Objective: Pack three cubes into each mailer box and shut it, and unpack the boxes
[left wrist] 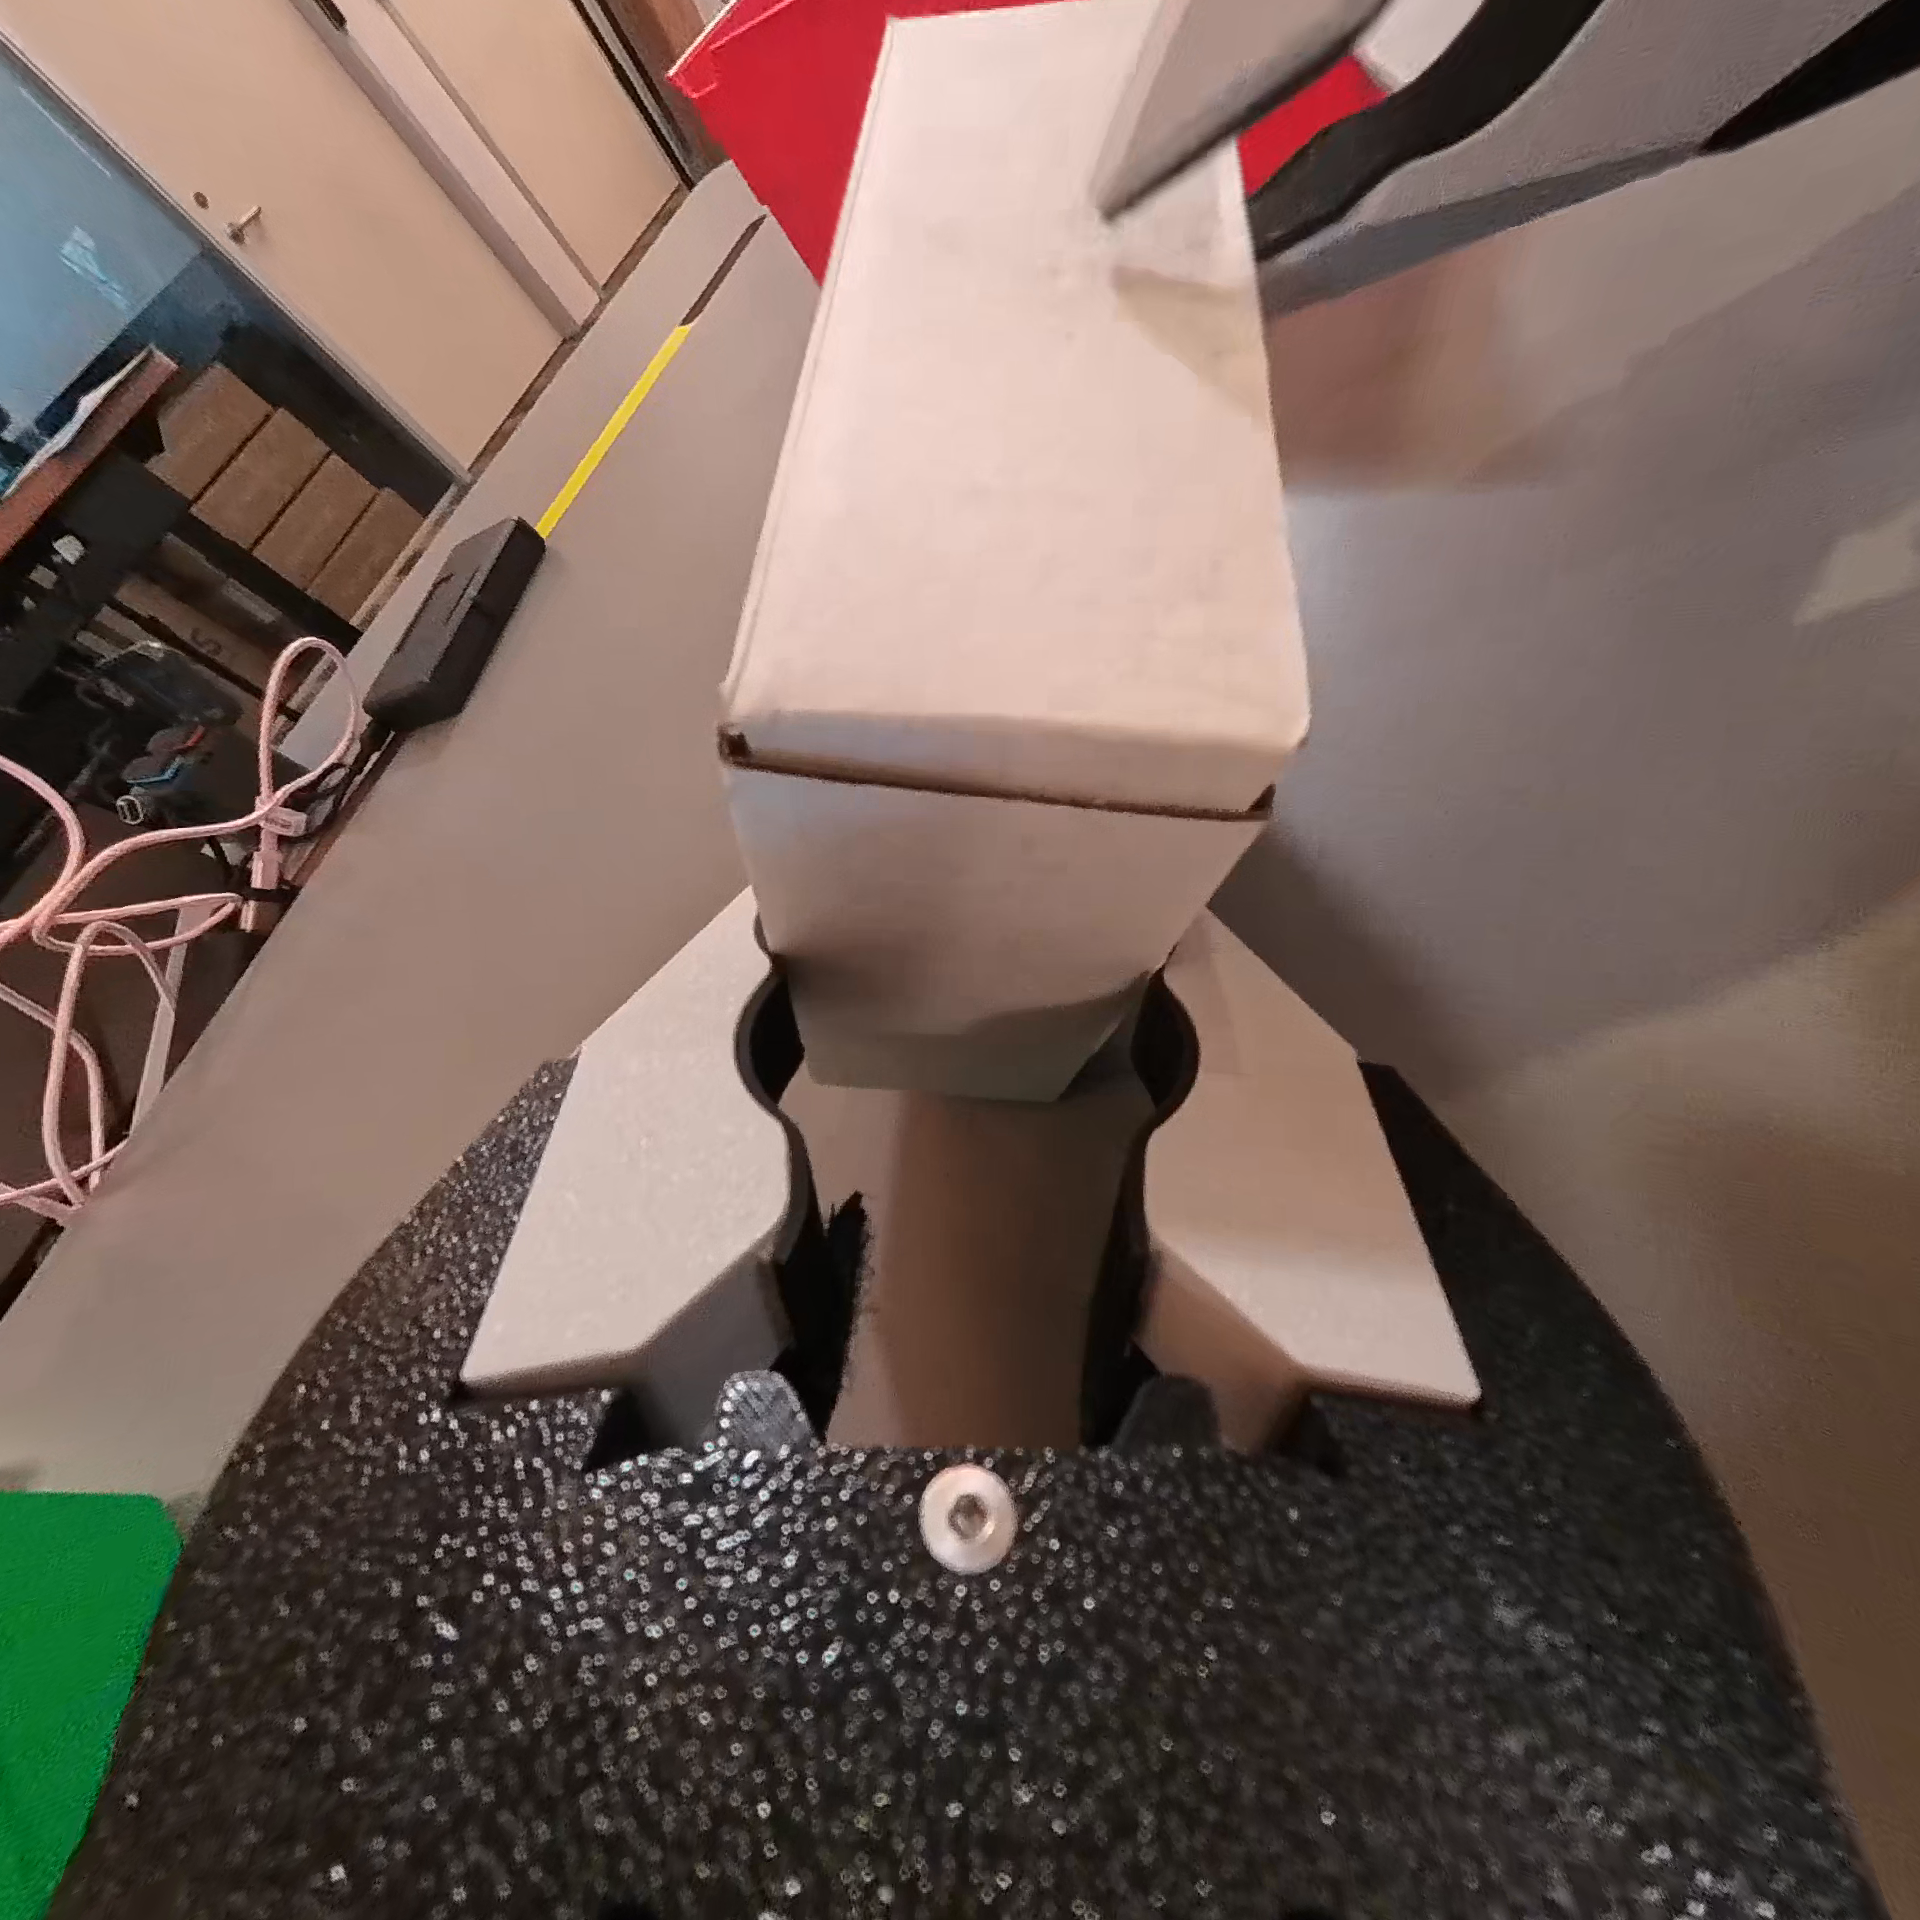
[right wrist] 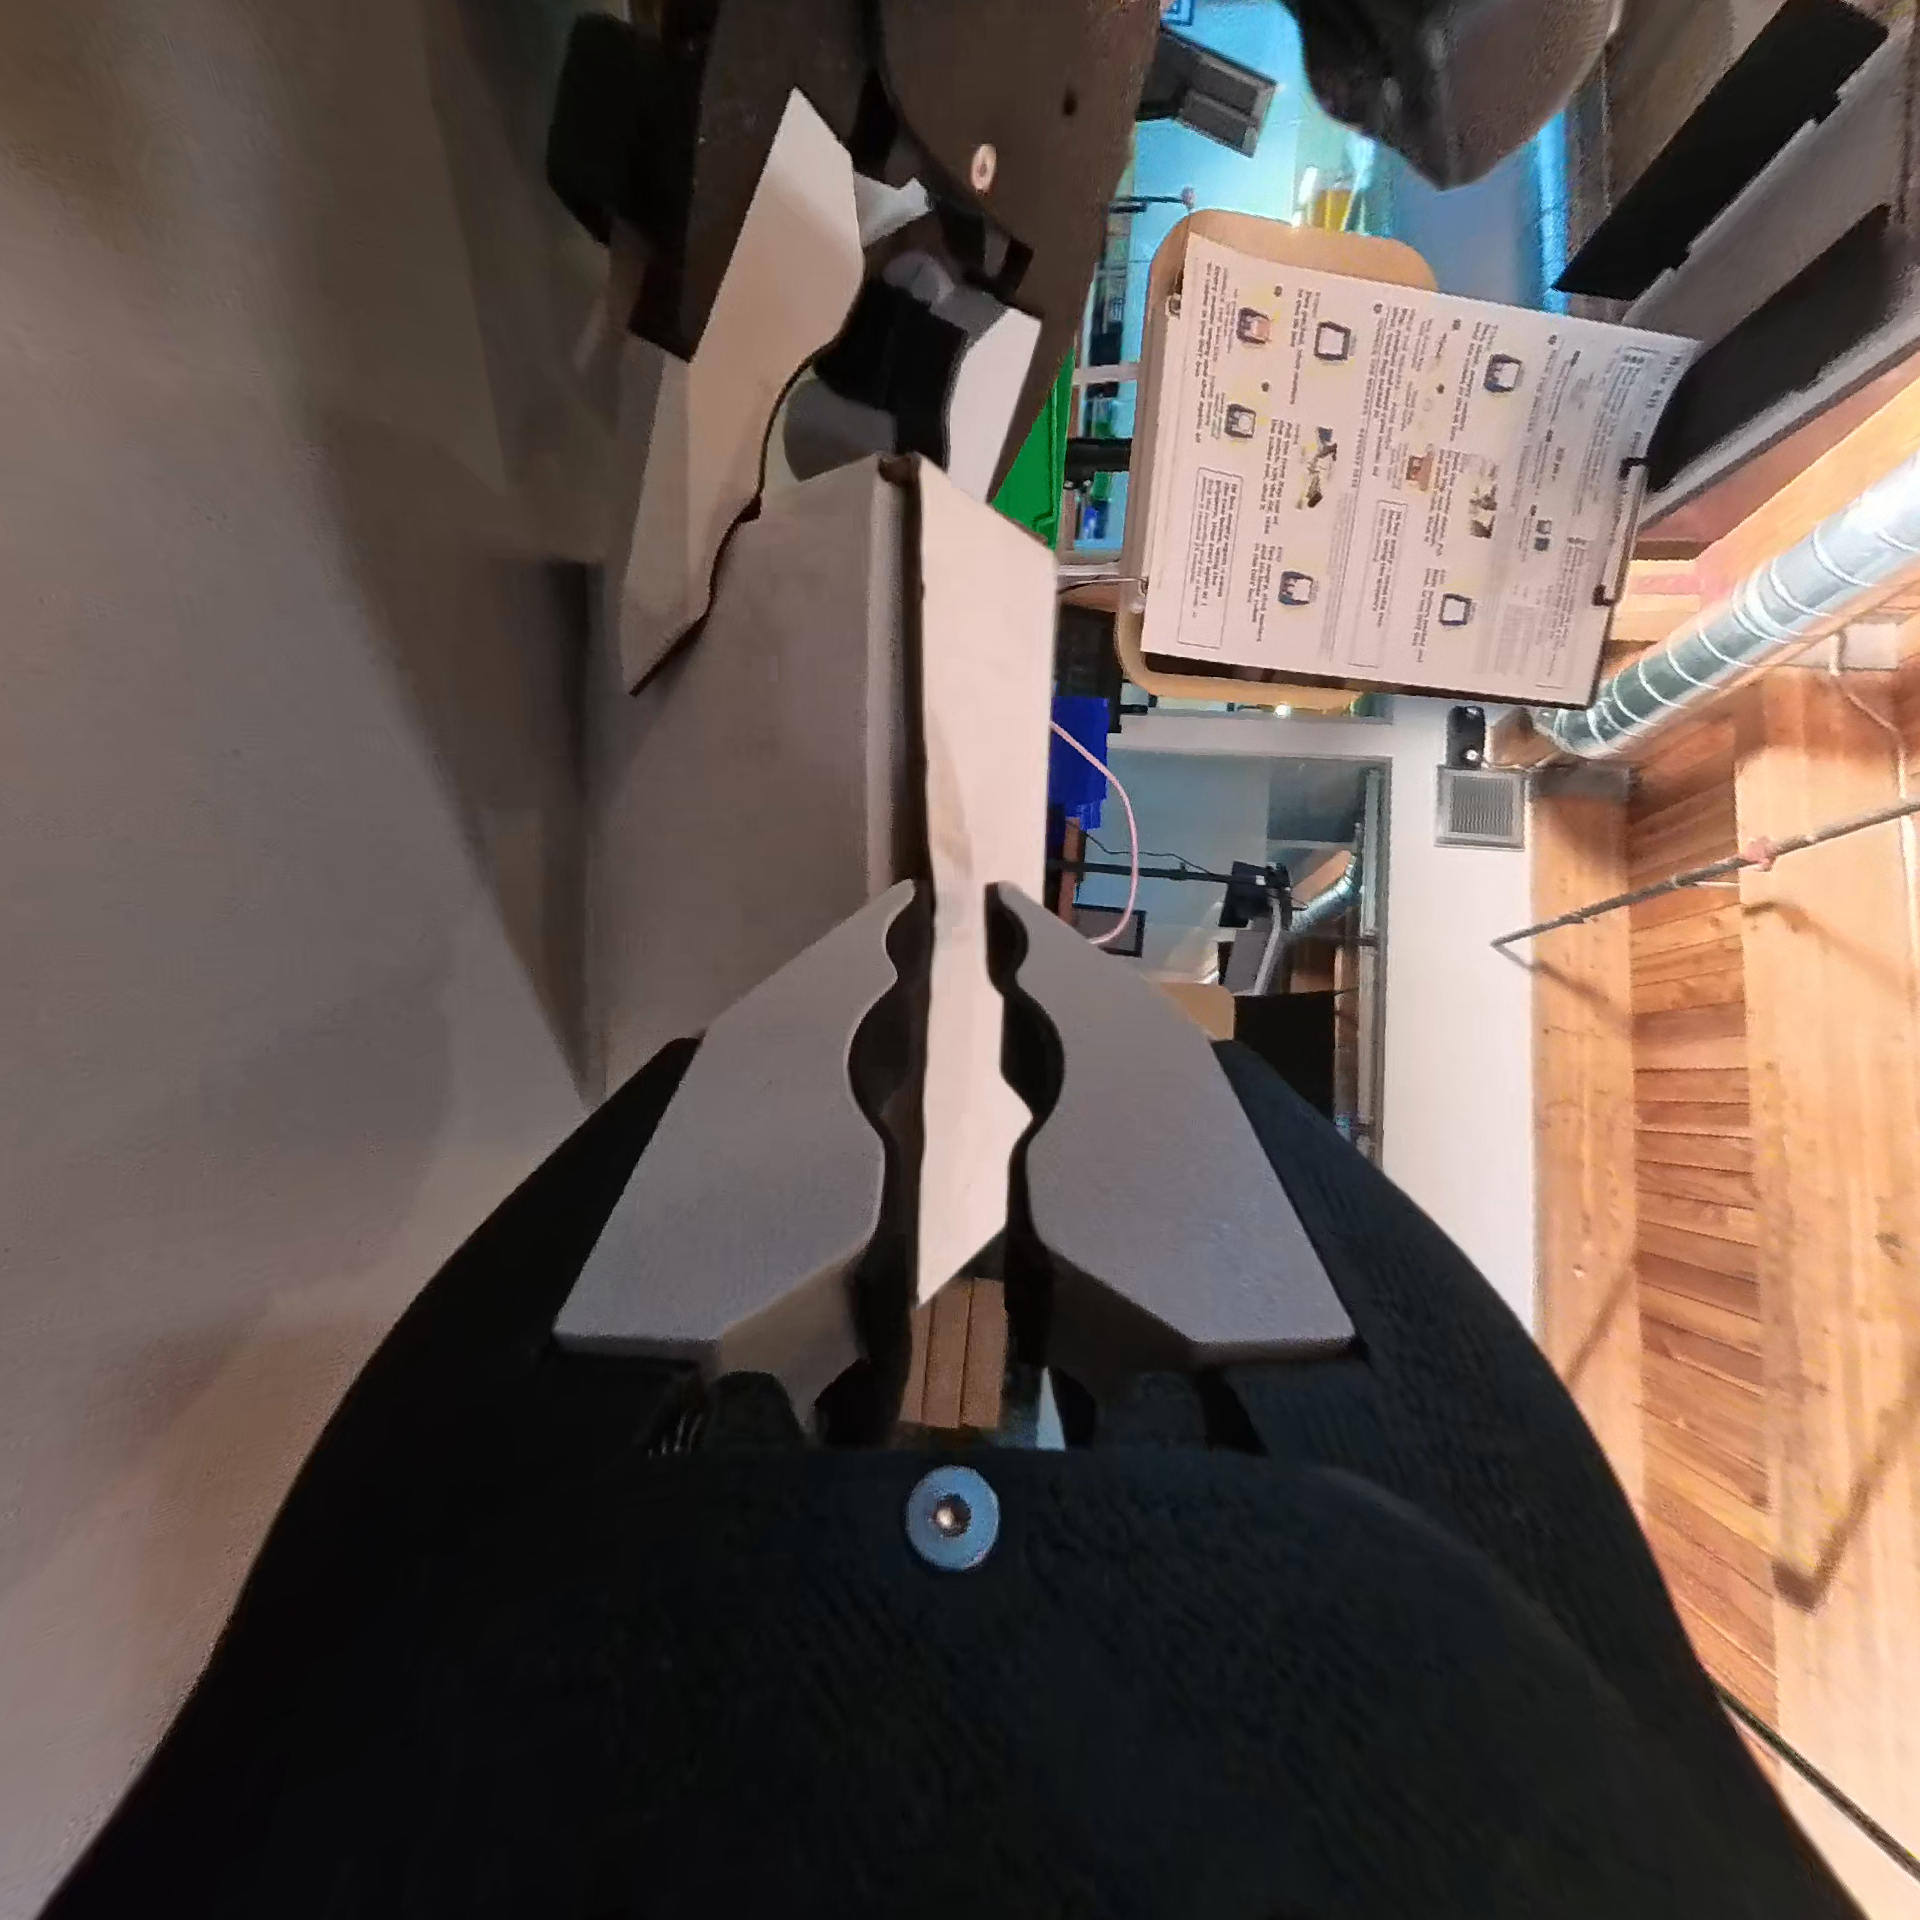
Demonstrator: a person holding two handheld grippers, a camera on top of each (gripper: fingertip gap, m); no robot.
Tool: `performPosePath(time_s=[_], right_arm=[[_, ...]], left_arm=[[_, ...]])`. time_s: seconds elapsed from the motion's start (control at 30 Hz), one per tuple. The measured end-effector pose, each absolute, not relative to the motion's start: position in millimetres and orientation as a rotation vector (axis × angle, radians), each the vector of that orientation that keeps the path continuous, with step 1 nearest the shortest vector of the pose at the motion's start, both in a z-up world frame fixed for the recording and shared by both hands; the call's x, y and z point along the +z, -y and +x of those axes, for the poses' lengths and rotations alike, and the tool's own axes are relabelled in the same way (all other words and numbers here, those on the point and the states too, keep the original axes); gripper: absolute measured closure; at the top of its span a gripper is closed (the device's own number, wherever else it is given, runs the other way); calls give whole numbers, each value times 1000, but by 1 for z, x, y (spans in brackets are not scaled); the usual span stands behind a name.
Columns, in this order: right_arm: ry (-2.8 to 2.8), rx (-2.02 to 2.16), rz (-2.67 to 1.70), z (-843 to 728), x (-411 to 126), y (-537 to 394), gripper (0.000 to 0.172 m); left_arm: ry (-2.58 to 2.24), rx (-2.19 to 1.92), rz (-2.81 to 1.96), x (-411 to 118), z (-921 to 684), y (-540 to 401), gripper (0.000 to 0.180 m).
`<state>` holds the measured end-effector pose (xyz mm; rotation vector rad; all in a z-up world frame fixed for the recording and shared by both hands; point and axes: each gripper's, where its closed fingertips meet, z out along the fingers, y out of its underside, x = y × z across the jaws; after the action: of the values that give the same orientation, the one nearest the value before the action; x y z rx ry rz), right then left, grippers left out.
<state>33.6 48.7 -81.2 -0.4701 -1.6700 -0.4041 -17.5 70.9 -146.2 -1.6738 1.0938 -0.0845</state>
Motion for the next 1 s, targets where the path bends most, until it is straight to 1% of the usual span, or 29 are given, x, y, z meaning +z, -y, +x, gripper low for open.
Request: performPosePath(time_s=[0.03,0.13,0.27,0.33,0.4,0.57,0.63,0.73,0.77,0.8,0.83,0.9,0.93,0.97,1.0], right_arm=[[1661,-419,-467,33,-82,-50,167],[1687,-428,-537,35,-84,-53,168],[1754,-275,-698,41,-80,-47,169],[1737,-153,-745,44,-65,-38,172],[1778,-75,-834,48,-60,-37,172],[1832,-79,-869,47,-59,-41,169],[1843,-77,-888,47,-60,-41,170],[1835,-125,-922,49,-61,-47,171],[1836,-120,-929,49,-63,-47,171],[1841,-108,-940,49,-64,-45,171],[1849,-105,-957,50,-67,-43,171],[1857,-127,-988,52,-73,-44,171],[1857,-134,-1003,52,-76,-44,172],[1857,-133,-1015,52,-78,-44,172],[1853,-128,-1024,50,-80,-43,171]], left_arm=[[-1089,-83,-1676,-146,-18,-71,117],[-1096,-44,-1672,-146,-18,-72,117],[-1158,119,-1614,-146,-21,-74,117],[-1231,279,-1533,-148,-26,-77,117],[-1262,358,-1473,-147,-23,-76,117],[-1319,545,-1347,-145,-28,-79,117],[-1297,509,-1359,-146,-27,-78,117],[-1252,313,-1433,-147,-23,-70,116],[-1236,252,-1459,-146,-24,-67,113],[-1212,196,-1479,-144,-25,-64,105],[-1181,149,-1505,-141,-28,-61,95],[-1134,73,-1562,-138,-33,-53,71],[-1121,36,-1573,-136,-32,-47,62],[-1120,2,-1559,-132,-27,-40,59],[-1123,-17,-1520,-125,-21,-33,62]])
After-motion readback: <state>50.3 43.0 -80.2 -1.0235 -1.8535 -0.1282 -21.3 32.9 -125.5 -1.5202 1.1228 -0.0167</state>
